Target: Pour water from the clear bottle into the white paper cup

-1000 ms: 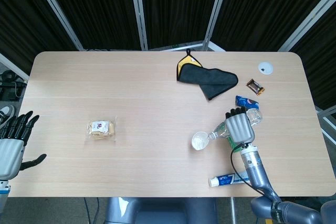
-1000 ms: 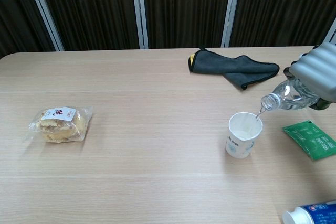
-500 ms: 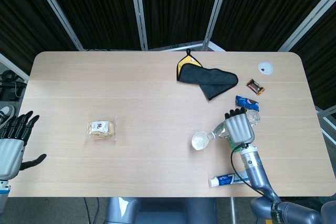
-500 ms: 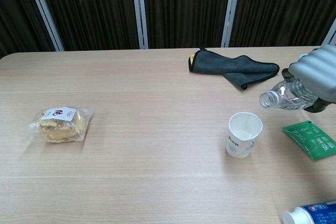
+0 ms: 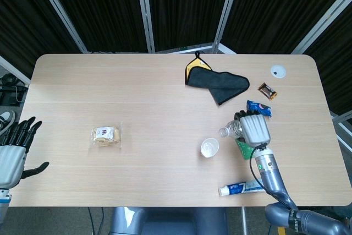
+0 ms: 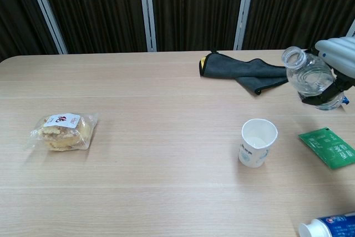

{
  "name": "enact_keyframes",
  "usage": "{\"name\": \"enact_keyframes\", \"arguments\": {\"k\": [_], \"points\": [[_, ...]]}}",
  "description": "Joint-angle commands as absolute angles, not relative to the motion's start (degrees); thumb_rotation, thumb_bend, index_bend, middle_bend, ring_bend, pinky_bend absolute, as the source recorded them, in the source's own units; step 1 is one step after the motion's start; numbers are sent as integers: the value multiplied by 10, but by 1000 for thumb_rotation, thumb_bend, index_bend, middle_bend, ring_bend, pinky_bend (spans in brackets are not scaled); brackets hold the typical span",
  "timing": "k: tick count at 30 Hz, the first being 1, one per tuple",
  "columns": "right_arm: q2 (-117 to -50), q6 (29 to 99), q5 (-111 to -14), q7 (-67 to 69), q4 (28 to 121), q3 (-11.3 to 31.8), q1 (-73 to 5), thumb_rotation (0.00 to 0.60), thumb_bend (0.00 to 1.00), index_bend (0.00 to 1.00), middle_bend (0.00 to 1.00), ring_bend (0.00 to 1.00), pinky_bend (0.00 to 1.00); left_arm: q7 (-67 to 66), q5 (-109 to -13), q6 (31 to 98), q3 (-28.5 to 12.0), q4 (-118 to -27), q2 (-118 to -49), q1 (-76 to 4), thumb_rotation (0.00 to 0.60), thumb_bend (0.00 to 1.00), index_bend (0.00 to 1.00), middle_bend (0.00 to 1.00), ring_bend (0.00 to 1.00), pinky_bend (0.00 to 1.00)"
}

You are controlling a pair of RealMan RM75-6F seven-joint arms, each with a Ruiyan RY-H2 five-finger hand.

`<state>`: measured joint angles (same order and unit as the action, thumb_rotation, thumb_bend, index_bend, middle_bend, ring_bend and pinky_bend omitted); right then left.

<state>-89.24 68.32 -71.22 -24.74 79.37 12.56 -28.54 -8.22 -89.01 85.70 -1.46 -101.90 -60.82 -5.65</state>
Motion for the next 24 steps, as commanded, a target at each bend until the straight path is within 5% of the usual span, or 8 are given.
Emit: {"name": "enact_keyframes", "arguments": {"k": [1, 11, 24], "points": [[-881, 661, -699, -164, 796, 148, -286, 600, 718, 593, 656, 526, 396, -83, -890, 856, -14, -1019, -608, -57, 600, 14, 0, 0, 0, 0], [-880, 547, -644, 61, 756, 183, -297, 600, 716, 589, 656, 519, 395, -89, -878, 846, -18, -1016, -612, -61, 600, 15, 0, 0, 0, 0], [-936, 485, -641, 189, 659, 202, -338, 600, 717, 589, 656, 492, 396, -101, -849, 829, -25, -1017, -618, -68, 600, 16, 0, 0, 0, 0]]}}
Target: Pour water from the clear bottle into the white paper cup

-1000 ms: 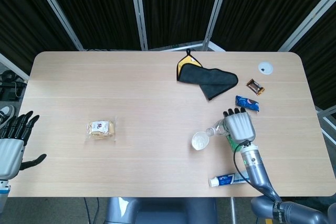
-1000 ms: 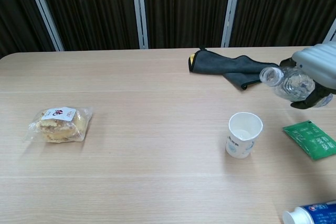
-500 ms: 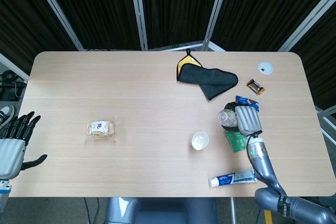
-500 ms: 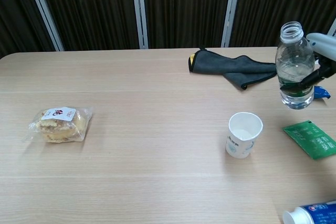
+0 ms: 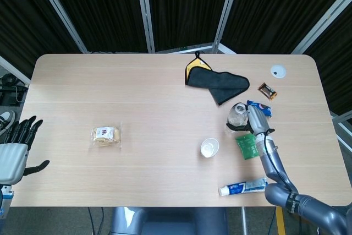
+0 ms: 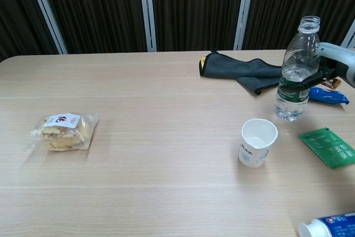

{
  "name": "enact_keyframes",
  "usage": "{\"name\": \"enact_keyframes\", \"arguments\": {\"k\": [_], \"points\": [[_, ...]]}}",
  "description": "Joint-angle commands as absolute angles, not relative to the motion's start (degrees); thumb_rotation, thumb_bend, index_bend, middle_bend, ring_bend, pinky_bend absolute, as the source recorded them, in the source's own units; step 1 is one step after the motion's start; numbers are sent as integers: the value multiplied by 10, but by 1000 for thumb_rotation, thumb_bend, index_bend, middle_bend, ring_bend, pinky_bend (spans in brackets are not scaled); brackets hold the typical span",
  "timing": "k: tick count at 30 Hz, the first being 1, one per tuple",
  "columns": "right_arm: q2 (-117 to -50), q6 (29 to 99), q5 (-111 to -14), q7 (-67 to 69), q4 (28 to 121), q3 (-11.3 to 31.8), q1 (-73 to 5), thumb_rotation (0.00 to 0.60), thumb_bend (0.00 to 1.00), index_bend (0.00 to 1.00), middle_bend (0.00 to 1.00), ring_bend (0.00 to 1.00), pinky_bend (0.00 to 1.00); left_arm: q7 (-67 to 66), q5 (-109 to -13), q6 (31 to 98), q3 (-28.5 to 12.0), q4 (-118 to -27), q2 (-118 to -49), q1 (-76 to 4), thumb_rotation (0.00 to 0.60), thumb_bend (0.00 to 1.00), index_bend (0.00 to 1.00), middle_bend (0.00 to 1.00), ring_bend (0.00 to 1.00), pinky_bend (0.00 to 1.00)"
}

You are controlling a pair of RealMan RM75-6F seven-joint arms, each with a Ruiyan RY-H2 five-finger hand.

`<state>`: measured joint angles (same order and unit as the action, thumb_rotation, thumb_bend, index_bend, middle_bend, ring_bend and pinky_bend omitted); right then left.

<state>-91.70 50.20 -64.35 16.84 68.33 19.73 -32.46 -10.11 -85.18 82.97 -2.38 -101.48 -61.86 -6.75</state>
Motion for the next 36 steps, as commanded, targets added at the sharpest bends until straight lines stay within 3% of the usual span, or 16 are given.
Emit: {"name": "enact_keyframes", "arguments": {"k": [1, 7, 15, 19, 24, 29, 36], "points": [[-941, 480, -639, 197, 652, 203, -341, 600, 717, 589, 656, 488, 396, -102, -848, 830, -26, -1016, -618, -68, 600, 16, 0, 0, 0, 0], [-970, 461, -640, 246, 601, 208, -355, 600, 684, 589, 655, 480, 395, -110, -837, 824, -28, -1012, -622, -71, 600, 15, 0, 0, 0, 0], [-989, 453, -678, 316, 547, 196, -363, 600, 384, 551, 610, 423, 322, -128, -828, 815, -26, -1007, -631, -74, 600, 15, 0, 0, 0, 0], [-986, 446, -705, 359, 534, 183, -365, 600, 245, 402, 504, 332, 242, -134, -827, 815, -25, -1010, -633, -75, 600, 16, 0, 0, 0, 0], [-974, 441, -738, 414, 528, 165, -364, 600, 21, 200, 285, 185, 144, -137, -830, 816, -24, -1013, -634, -75, 600, 14, 0, 0, 0, 0], [-957, 453, -771, 454, 527, 146, -360, 600, 0, 38, 107, 58, 51, -137, -834, 818, -22, -1015, -633, -75, 600, 16, 0, 0, 0, 0], [-928, 486, -811, 487, 544, 116, -346, 600, 0, 0, 34, 0, 2, -129, -846, 826, -19, -1019, -629, -72, 600, 15, 0, 0, 0, 0]]}}
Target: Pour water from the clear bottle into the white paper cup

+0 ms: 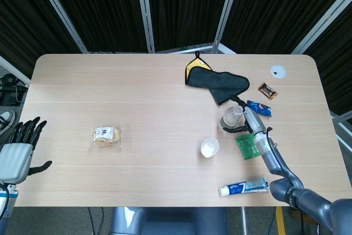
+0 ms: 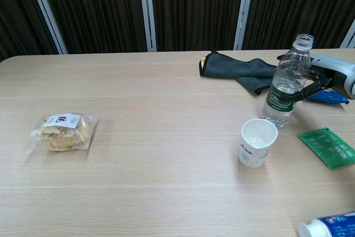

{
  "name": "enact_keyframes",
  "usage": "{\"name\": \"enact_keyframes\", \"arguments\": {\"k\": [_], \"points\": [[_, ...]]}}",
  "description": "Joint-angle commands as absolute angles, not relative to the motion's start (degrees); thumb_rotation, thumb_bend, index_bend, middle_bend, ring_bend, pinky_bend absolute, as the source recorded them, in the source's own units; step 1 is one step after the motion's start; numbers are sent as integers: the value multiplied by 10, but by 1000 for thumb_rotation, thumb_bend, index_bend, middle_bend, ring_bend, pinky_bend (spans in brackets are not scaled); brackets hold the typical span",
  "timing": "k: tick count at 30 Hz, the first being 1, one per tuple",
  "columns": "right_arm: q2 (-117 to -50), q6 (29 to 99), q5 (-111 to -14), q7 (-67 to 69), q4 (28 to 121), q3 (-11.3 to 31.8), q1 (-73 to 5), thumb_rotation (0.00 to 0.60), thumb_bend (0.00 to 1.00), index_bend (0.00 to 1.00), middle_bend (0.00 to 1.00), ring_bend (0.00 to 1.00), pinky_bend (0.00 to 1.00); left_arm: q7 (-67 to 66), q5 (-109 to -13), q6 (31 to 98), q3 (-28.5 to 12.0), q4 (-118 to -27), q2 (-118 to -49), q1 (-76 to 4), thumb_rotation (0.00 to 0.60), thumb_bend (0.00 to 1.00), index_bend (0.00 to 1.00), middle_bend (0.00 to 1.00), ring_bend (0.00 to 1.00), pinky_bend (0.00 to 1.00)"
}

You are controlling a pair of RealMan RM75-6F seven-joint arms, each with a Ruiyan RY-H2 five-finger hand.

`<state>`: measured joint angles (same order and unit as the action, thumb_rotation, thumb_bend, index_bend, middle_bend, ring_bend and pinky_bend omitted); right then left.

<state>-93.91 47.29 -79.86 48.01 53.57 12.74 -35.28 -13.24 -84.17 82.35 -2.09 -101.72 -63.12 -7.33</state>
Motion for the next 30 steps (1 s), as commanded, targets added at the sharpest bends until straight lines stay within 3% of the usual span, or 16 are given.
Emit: {"name": "enact_keyframes", "arguments": {"k": [1, 5, 10, 17, 21, 30], "points": [[-924, 490, -815, 486, 547, 113, -344, 600, 0, 0, 23, 0, 0, -128, -848, 827, -19, -1020, -628, -72, 600, 15, 0, 0, 0, 0], [-896, 507, -834, 458, 566, 90, -333, 600, 0, 0, 0, 0, 0, -120, -861, 835, -15, -1025, -623, -68, 600, 13, 0, 0, 0, 0], [-826, 574, -871, 298, 597, 48, -295, 600, 0, 0, 0, 0, 0, -104, -882, 852, -9, -1032, -611, -60, 600, 14, 0, 0, 0, 0], [-755, 669, -828, 107, 696, 44, -215, 600, 0, 0, 0, 0, 0, -100, -913, 878, 0, -1031, -607, -49, 600, 16, 0, 0, 0, 0], [-717, 742, -826, 82, 761, 40, -166, 600, 0, 0, 0, 0, 0, -90, -930, 895, 3, -1026, -605, -41, 600, 15, 0, 0, 0, 0], [-672, 839, -855, 54, 838, 29, -112, 600, 0, 0, 0, 0, 0, -84, -943, 907, 5, -1016, -606, -35, 600, 14, 0, 0, 0, 0]]}}
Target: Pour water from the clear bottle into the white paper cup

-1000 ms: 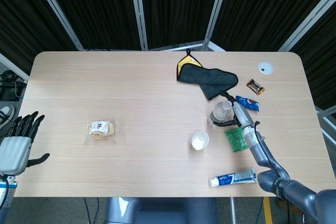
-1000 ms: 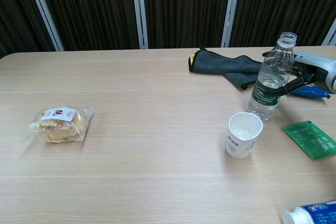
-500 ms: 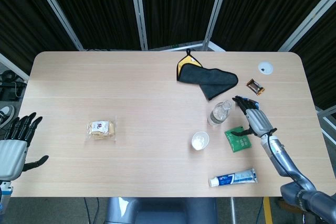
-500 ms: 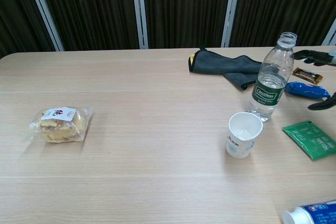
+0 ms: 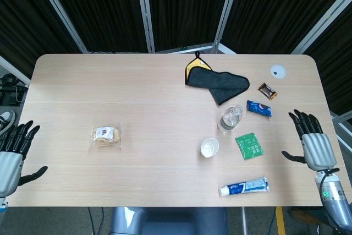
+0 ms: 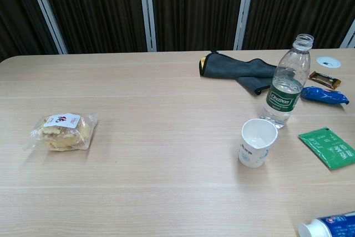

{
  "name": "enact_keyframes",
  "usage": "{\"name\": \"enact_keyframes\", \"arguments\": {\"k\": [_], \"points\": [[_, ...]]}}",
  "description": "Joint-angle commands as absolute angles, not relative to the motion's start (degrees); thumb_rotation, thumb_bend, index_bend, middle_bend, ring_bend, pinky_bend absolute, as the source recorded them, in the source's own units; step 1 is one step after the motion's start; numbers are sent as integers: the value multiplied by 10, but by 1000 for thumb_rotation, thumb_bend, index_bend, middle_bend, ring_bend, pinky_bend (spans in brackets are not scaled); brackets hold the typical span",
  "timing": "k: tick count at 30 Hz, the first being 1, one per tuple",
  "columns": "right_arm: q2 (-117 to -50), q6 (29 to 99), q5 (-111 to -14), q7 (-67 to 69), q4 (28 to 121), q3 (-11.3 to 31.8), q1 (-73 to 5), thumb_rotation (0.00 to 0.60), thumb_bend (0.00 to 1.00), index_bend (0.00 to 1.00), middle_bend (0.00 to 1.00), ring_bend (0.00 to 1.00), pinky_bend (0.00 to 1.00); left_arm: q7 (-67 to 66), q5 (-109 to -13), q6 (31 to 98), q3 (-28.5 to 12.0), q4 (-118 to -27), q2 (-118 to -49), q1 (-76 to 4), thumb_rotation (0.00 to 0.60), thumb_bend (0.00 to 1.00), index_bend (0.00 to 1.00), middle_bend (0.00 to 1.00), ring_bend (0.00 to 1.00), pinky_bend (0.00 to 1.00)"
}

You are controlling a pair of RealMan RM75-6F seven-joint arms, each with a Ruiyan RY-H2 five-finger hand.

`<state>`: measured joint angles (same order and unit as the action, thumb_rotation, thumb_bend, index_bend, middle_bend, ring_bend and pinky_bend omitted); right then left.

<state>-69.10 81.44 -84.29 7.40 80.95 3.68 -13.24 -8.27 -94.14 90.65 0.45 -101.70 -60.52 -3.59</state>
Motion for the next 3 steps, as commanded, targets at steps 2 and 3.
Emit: {"name": "enact_keyframes", "arguments": {"k": [2, 3], "points": [[-666, 854, -859, 37, 856, 27, -102, 600, 0, 0, 0, 0, 0, -85, -944, 907, 6, -1015, -607, -35, 600, 15, 0, 0, 0, 0], [-665, 860, -862, 30, 862, 26, -99, 600, 0, 0, 0, 0, 0, -84, -944, 907, 5, -1015, -607, -35, 600, 15, 0, 0, 0, 0]]}}
